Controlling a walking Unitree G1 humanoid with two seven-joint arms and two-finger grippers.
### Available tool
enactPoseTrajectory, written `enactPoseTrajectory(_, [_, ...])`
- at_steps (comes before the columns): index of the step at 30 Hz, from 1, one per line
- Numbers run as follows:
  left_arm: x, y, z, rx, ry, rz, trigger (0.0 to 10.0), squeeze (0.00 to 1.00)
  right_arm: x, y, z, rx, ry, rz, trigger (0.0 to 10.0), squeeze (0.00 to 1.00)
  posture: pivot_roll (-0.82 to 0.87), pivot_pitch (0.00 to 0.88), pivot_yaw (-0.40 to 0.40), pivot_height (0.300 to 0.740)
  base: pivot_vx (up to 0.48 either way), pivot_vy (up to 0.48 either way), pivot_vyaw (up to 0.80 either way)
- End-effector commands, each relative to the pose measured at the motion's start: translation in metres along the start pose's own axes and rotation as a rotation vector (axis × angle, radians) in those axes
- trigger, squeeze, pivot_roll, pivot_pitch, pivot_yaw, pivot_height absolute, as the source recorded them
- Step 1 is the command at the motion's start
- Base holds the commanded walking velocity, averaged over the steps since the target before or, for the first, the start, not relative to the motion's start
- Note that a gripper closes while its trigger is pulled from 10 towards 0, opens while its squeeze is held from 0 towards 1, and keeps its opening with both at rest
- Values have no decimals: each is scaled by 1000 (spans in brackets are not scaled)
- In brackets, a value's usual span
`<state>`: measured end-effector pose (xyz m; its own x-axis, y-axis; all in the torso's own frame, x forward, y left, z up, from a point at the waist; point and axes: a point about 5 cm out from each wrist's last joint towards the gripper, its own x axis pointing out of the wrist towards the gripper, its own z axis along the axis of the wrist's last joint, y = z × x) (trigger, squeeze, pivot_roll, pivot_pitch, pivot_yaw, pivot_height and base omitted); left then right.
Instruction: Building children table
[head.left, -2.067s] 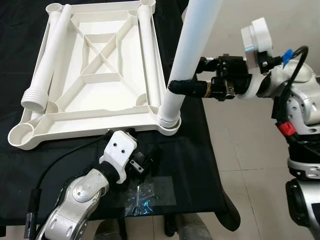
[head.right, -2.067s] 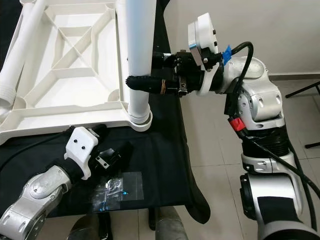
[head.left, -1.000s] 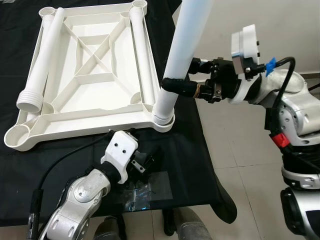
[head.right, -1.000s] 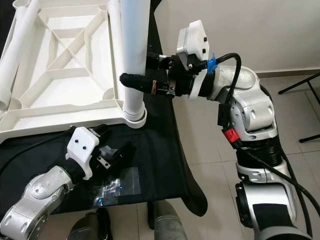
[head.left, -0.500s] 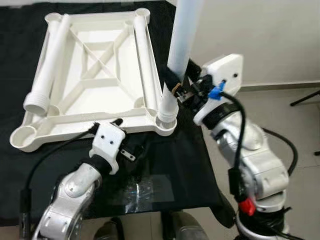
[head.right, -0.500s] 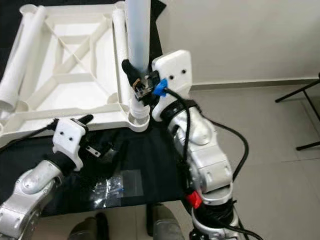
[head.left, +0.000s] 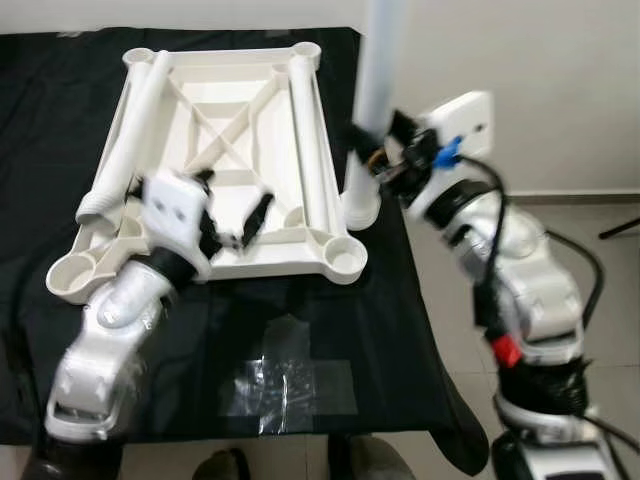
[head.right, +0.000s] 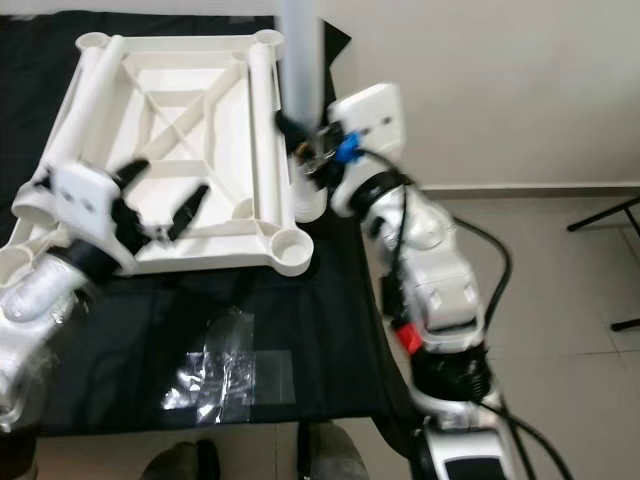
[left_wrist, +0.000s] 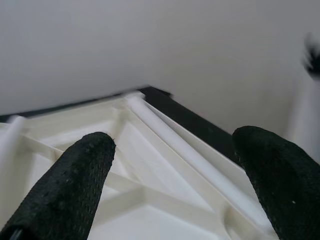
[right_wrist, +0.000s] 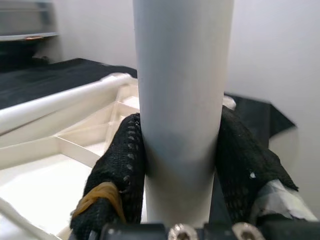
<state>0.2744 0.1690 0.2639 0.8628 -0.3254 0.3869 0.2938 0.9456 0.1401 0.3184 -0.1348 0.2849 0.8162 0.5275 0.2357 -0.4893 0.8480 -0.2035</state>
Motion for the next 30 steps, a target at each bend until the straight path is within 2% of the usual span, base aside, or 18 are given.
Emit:
enactPoseTrajectory(1, [-1, 2, -10, -51, 55, -7, 10000, 0, -4, -1, -1, 33, -14, 76, 10000, 0, -62, 109, -51, 740, 0, 0, 0])
enactPoseTrajectory(4, [-9, 1, -30, -87, 136, 12, 10000, 0, -5, -1, -3, 77, -45, 130, 10000, 0, -56, 86, -52, 740, 0, 0, 0])
enactPoseTrajectory(5, [-16, -2, -40, -120, 173, 24, 10000, 0, -5, 1, -6, 85, -44, 138, 10000, 0, -53, 73, -52, 740, 0, 0, 0])
enactPoseTrajectory(9, [-27, -8, -56, -186, 227, 54, 10000, 0, -4, 6, -11, 92, -38, 151, 10000, 0, -51, 57, -52, 740, 0, -216, 0])
enactPoseTrajectory(12, [-48, -23, -81, -260, 321, 81, 10000, 0, -4, 16, -18, 108, -30, 170, 10000, 0, -50, 41, -54, 740, 0, -440, 0])
enactPoseTrajectory(17, [-58, -33, -92, -310, 360, 86, 10000, 0, -5, 22, -19, 123, -30, 185, 10000, 0, -49, 28, -51, 740, 0, -439, 0])
enactPoseTrajectory(19, [-60, -35, -94, -314, 368, 81, 10000, 0, -5, 24, -18, 131, -40, 196, 10000, 0, -53, 19, -47, 740, 0, -439, 0])
enactPoseTrajectory(30, [-54, -41, -99, -326, 369, 59, 10000, 0, -9, 33, -17, 149, -68, 263, 10000, 0, -69, 5, -29, 740, 0, -441, 800])
